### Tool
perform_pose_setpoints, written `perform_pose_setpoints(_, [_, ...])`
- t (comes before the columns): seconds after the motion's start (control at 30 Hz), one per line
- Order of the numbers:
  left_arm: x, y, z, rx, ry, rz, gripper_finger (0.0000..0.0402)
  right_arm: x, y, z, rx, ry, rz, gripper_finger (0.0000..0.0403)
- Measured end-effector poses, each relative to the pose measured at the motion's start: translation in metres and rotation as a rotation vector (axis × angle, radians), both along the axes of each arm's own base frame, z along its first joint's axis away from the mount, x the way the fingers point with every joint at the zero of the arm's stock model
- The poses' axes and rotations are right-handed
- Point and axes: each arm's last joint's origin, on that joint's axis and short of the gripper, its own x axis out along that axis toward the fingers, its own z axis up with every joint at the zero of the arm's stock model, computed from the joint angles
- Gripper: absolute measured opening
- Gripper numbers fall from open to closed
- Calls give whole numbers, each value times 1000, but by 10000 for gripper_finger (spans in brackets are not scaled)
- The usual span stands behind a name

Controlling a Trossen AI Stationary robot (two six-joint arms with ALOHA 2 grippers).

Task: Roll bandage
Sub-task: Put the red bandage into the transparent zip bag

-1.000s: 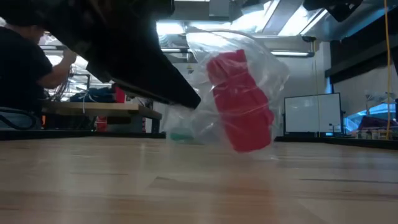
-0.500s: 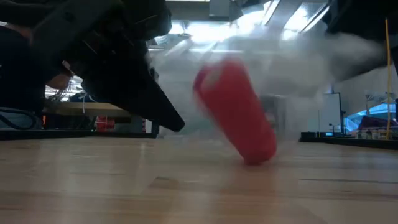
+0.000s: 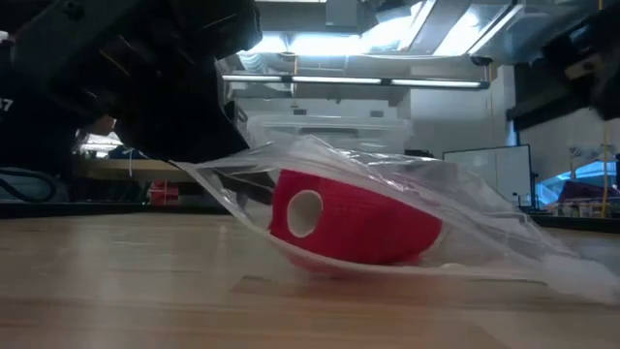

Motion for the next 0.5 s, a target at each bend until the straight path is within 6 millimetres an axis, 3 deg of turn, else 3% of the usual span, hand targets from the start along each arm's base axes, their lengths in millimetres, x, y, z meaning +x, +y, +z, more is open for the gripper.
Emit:
perform_pose_setpoints(0.23, [1, 1, 0, -16, -3, 15, 130, 14, 22, -42, -403, -127, 175, 166])
perform_pose_setpoints(0.37, [0, 1, 0, -20, -3, 19, 130, 27, 27, -54, -617, -140, 254, 166])
perform_pose_setpoints(0.5, [1, 1, 0, -23, -6, 22, 130, 33, 30, -59, -719, -151, 313, 166])
